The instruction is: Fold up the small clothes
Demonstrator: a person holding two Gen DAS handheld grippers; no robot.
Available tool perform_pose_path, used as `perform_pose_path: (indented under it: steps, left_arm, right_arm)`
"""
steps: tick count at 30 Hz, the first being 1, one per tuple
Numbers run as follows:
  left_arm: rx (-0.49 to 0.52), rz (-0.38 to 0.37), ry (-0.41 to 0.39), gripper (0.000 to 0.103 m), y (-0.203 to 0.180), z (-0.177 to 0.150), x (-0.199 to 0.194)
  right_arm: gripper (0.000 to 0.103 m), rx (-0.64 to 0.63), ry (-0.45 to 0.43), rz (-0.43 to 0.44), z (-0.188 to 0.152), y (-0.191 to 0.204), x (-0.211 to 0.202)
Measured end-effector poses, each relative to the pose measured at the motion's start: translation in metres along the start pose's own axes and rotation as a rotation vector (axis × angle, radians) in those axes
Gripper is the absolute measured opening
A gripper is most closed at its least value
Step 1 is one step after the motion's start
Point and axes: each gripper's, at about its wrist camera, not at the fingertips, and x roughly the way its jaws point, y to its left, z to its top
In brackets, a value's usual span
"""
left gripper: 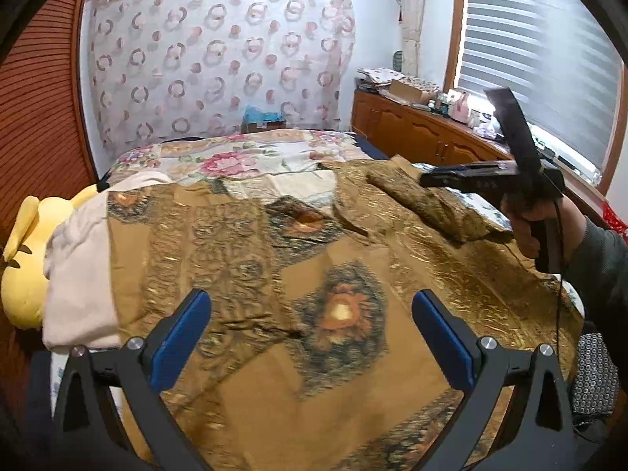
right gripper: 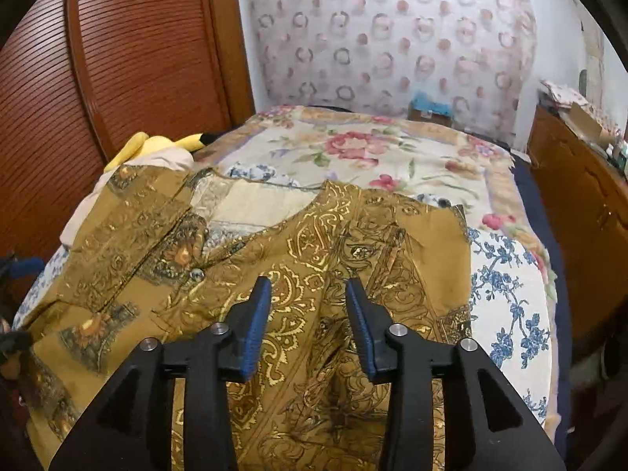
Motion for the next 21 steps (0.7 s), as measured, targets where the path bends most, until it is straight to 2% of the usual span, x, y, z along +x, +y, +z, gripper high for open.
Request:
perform_pose_path:
  steps: [3, 10, 13, 17, 21]
  left_arm:
    - [0.002, 0.049, 0.005, 0.103, 0.016, 0.005, 0.002]
    - [-0.025, 0.105, 0.021, 0.103, 0.053, 0.02, 0.012]
    - [-0.026, 0.132, 0.034, 0.103, 0.066, 0.026, 0.018]
    - [-0.044, 0.163, 0.059, 0.103, 0.083, 0.036, 0.029]
    - [-0.049, 0.21, 0.087, 0.103, 0.1, 0.041, 0.04]
  right_arm:
    - [0.046, -0.012, 0.018, -0.036, -0.005, -0.009, 0.003]
    - [0.047, 0.036, 0.011, -0.019, -0.004, -0.036, 0.002]
    - [0.047, 0.054, 0.002, -0.067, 0.006, -0.053, 0.004]
    - [0.047, 0.017, 0.073, -0.164, 0.012, -0.069, 0.023]
    - [0.047, -0.021, 0.145, -0.171, 0.009, -0.072, 0.044]
